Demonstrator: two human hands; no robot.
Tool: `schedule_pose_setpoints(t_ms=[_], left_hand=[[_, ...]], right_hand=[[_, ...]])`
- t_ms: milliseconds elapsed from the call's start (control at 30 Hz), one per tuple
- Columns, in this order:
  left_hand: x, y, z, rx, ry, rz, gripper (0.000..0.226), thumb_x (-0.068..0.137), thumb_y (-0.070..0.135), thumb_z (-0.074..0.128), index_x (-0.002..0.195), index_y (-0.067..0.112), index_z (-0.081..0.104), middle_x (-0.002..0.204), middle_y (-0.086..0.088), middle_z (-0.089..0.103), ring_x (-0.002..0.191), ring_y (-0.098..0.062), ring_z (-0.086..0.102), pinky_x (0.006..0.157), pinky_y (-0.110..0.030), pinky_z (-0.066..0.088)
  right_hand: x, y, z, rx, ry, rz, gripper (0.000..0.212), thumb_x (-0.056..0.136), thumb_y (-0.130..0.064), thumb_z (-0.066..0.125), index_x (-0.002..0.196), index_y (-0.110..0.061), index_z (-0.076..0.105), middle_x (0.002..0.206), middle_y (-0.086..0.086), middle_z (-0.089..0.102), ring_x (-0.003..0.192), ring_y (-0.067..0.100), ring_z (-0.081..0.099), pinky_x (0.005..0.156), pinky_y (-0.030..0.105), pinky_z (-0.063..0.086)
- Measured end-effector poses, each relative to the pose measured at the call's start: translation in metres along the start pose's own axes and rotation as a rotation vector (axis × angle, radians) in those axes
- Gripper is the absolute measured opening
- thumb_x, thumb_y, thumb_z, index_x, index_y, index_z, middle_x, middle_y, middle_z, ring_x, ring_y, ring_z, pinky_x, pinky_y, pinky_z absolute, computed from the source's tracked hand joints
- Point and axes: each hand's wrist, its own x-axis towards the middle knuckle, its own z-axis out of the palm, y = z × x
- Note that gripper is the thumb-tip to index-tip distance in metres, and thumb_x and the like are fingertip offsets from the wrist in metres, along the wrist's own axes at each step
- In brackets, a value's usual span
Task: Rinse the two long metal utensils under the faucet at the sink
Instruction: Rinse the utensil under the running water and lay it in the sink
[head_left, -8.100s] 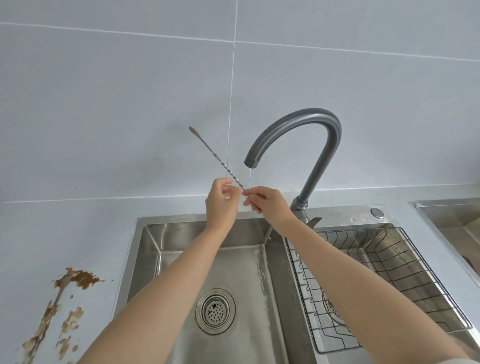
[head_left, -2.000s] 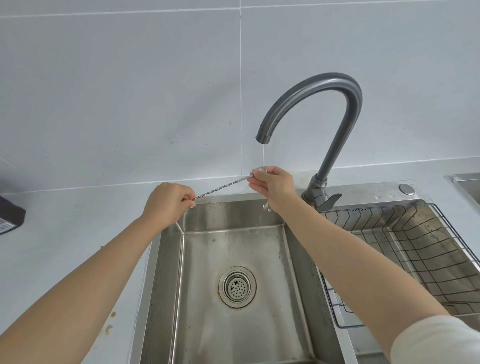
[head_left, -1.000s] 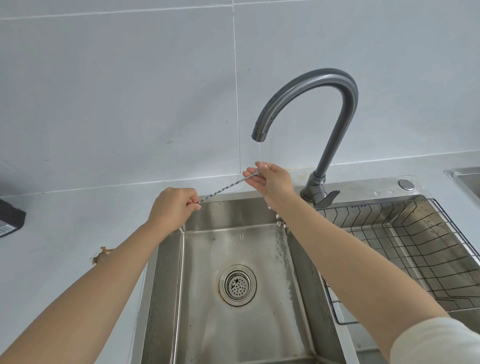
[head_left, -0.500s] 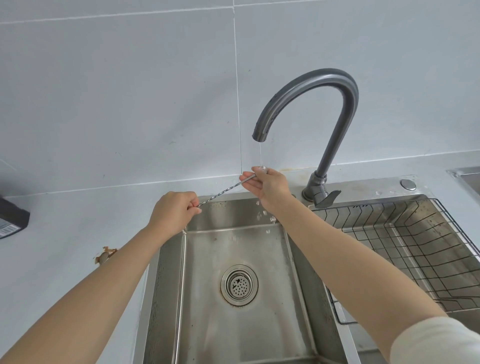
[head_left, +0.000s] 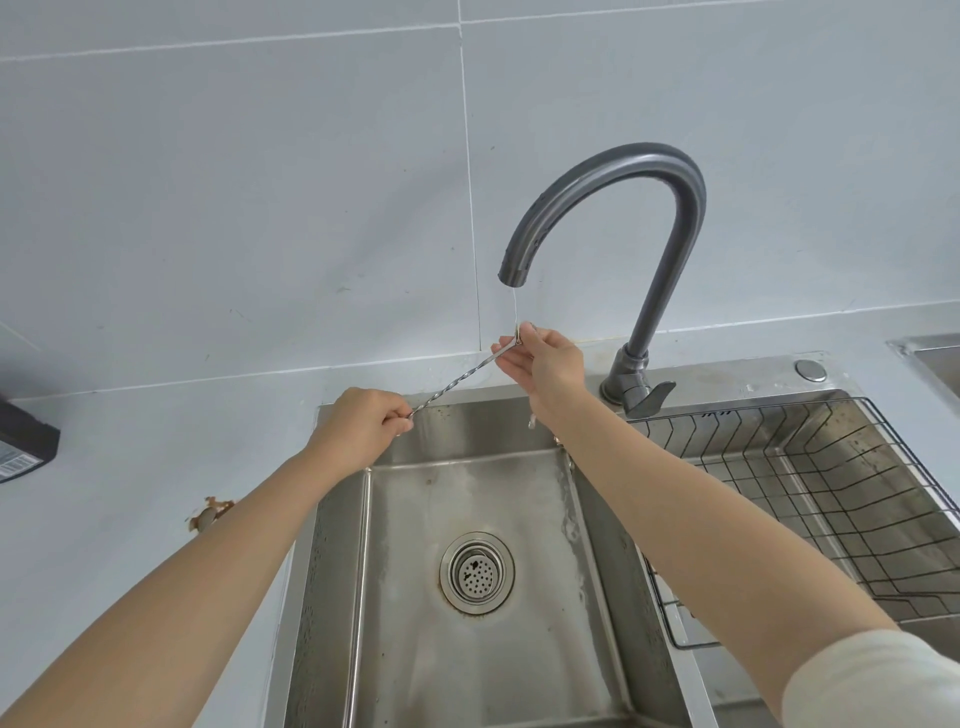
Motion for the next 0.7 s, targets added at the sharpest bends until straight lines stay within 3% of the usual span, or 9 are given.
schedule_pose_setpoints(t_ms=[133, 367, 533, 700], left_hand=[[0.0009, 0.0031, 0.0014, 0.002, 0.039, -0.004, 0.013, 0.084, 0.006, 0.062, 0.087, -0.004, 0.069, 0.081, -0.021, 0.07, 0.075, -0.029, 0.06, 0.074, -0.033, 0.048], [-0.0003, 0.0027, 0.0031, 0.051, 0.104, -0.01, 0.013, 0.083, 0.01, 0.064, 0.089, 0.001, 0.071, 0.09, -0.015, 0.074, 0.09, -0.031, 0.064, 0.084, -0.039, 0.052], [-0.0001, 0.0031, 0.0029, 0.11, 0.129, 0.004, 0.012, 0.083, 0.011, 0.064, 0.083, 0.002, 0.07, 0.085, -0.015, 0.073, 0.078, -0.028, 0.058, 0.074, -0.032, 0.046], [0.0009, 0.0013, 0.0013, 0.144, 0.164, -0.01, 0.011, 0.084, 0.013, 0.063, 0.083, 0.003, 0.069, 0.074, -0.006, 0.063, 0.076, -0.026, 0.054, 0.066, -0.026, 0.035]], right_hand=[[-0.0013, -0.0028, 0.0006, 0.015, -0.05, -0.015, 0.017, 0.094, -0.008, 0.05, 0.078, -0.01, 0.05, 0.076, 0.007, 0.059, 0.066, 0.015, 0.063, 0.065, 0.021, 0.056], [0.0012, -0.0076, 0.0046, -0.112, -0.001, 0.09, 0.025, 0.096, -0.008, 0.038, 0.073, -0.006, 0.047, 0.071, 0.01, 0.057, 0.065, 0.019, 0.061, 0.07, 0.029, 0.052], [0.0008, -0.007, 0.0042, -0.066, 0.0, 0.121, 0.025, 0.09, 0.007, 0.029, 0.077, -0.003, 0.047, 0.074, 0.014, 0.057, 0.065, 0.023, 0.061, 0.074, 0.034, 0.054], [-0.0005, -0.0038, 0.0029, -0.111, -0.047, 0.033, 0.022, 0.095, -0.003, 0.043, 0.074, -0.004, 0.05, 0.071, 0.01, 0.059, 0.063, 0.018, 0.063, 0.063, 0.024, 0.056]])
